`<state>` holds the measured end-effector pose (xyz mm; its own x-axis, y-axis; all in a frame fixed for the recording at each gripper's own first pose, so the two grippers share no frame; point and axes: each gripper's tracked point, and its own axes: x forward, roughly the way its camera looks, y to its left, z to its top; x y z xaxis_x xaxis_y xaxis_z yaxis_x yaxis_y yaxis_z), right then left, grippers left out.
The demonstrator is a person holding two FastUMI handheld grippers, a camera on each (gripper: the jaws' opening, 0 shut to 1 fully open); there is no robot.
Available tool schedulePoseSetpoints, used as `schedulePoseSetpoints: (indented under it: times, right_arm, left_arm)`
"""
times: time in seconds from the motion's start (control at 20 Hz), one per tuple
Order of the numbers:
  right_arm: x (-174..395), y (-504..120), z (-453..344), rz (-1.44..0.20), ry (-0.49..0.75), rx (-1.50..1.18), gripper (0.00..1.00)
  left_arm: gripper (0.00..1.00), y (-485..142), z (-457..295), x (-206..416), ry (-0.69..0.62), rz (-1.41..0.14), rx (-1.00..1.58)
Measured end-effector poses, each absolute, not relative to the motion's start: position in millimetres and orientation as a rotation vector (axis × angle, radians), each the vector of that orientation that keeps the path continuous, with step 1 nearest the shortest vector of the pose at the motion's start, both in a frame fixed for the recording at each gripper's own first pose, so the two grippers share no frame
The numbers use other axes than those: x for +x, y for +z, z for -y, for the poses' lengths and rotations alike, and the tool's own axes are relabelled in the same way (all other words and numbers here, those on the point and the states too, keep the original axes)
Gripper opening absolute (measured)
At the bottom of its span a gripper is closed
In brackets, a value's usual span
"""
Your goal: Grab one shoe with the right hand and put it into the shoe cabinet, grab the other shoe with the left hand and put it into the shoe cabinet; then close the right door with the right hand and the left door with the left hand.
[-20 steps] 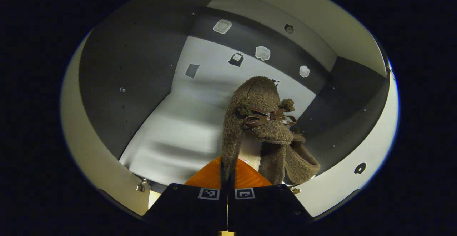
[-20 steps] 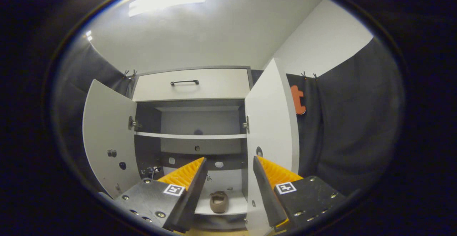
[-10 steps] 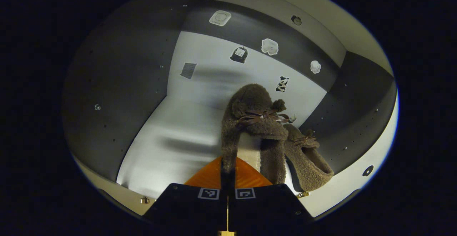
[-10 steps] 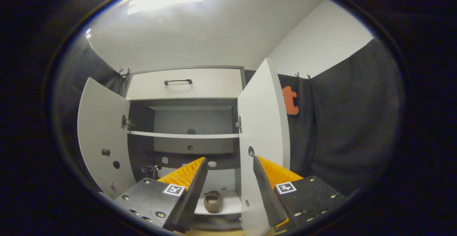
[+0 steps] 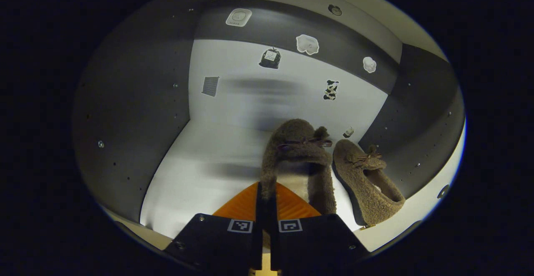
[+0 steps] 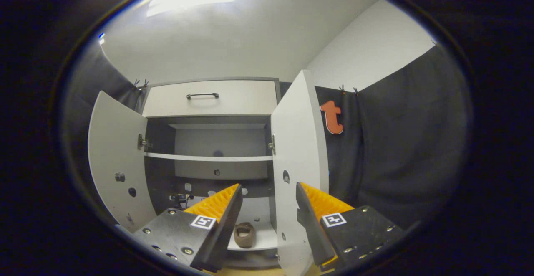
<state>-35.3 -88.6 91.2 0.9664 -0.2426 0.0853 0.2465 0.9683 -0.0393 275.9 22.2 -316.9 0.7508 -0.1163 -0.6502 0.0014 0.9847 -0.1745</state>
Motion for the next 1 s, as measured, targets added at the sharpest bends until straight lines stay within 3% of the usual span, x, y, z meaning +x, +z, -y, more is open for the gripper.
schedulePoseSetpoints:
  times: [0.25, 0.3, 0.35, 0.4, 0.45, 0.55, 0.65, 0.75, 0.85, 1.0]
  right_arm:
    - [-38, 94, 94, 0.077, -0.257, -0.052, 0.77]
    - [-40, 94, 96, 0.075, -0.261, -0.054, 0.77]
    - [-41, 94, 100, 0.073, -0.267, -0.054, 0.77]
    - [-42, 95, 103, 0.072, -0.272, -0.053, 0.77]
    - [-44, 95, 107, 0.072, -0.280, -0.052, 0.77]
    - [-48, 98, 117, 0.075, -0.299, -0.055, 0.77]
    - [-53, 101, 128, 0.080, -0.321, -0.060, 0.77]
    - [-58, 106, 142, 0.090, -0.354, -0.071, 0.77]
    - [-61, 104, 161, 0.084, -0.397, -0.087, 0.77]
    - [-67, 103, 185, 0.075, -0.450, -0.098, 0.77]
  left_arm:
    - [0.18, -311, -23, 276, -0.058, -0.721, -0.159]
    - [0.28, -309, -22, 274, -0.059, -0.721, -0.159]
    - [0.25, -305, -20, 272, -0.067, -0.720, -0.153]
    - [0.42, -302, -21, 269, -0.066, -0.716, -0.144]
    - [0.43, -296, -22, 267, -0.062, -0.705, -0.137]
    - [0.56, -276, -21, 264, -0.067, -0.653, -0.136]
    - [0.56, -250, -20, 259, -0.074, -0.591, -0.127]
    - [0.65, -218, -16, 249, -0.095, -0.523, -0.116]
    - [0.66, -181, -10, 236, -0.116, -0.443, -0.108]
    - [0.83, -125, 1, 212, -0.166, -0.322, -0.073]
